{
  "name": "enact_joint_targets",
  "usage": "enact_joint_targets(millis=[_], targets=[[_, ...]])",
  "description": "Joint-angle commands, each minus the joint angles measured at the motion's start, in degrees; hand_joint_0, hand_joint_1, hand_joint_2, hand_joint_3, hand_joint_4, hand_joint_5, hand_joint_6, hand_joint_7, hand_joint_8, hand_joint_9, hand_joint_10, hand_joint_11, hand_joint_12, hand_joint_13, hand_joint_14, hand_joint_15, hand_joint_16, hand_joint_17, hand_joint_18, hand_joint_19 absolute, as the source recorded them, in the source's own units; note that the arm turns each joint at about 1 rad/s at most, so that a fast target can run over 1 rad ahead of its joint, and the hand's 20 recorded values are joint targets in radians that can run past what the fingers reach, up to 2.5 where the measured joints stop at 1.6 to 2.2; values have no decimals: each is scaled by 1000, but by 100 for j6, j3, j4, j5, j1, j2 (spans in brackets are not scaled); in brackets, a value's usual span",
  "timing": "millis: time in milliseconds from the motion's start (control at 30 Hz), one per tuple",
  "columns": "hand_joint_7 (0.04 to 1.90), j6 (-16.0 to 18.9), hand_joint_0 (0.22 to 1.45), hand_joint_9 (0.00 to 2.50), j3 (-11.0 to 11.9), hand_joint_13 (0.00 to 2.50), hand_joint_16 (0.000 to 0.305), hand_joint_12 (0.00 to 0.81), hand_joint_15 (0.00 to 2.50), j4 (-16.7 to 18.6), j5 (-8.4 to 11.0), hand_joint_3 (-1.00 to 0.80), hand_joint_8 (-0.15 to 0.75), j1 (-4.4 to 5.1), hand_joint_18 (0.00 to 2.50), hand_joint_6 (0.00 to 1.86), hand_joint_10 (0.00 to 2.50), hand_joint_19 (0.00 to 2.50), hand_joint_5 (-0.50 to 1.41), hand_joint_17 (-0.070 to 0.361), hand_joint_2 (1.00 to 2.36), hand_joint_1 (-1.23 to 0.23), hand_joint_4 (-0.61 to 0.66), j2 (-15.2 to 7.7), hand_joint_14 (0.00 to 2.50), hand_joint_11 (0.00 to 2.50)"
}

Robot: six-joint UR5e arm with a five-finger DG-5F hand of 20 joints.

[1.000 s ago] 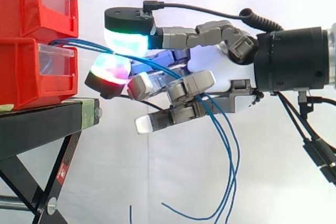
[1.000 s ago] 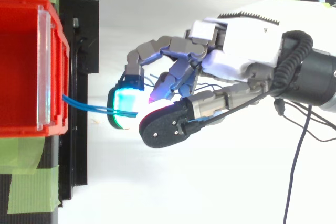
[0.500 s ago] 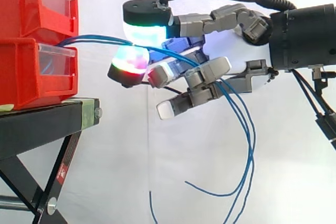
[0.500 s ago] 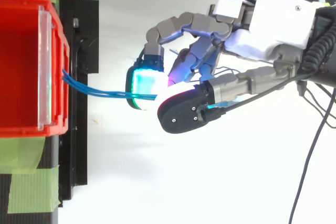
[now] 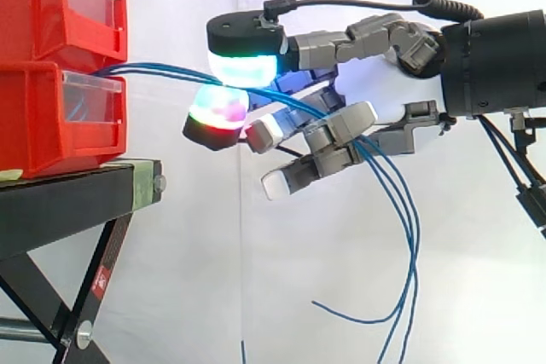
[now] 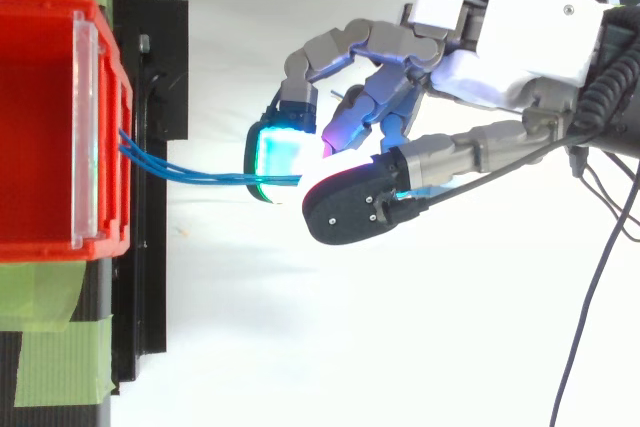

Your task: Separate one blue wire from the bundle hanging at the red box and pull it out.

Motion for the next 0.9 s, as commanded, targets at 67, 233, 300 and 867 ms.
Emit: enact_joint_targets(millis=[67,233,300,867], targets=[[950,-71,709,999,1,1444,47,304,1534,30,23,-180,344,-69,633,828,16,689,-215,105,1028,-806,175,0,445,1252],[995,-466,684,1006,1,1444,46,304,1522,12,32,-93,347,-87,637,838,16,689,-216,104,1033,-777,149,141,470,1243],[1000,-633,678,1012,1,1447,46,299,1512,-5,41,-81,348,-87,638,839,16,687,-216,104,1032,-764,159,202,471,1238],[1041,-2040,666,967,1,1409,46,307,1526,-295,85,-272,337,-148,614,834,17,694,-224,104,1019,-829,185,466,468,1244]])
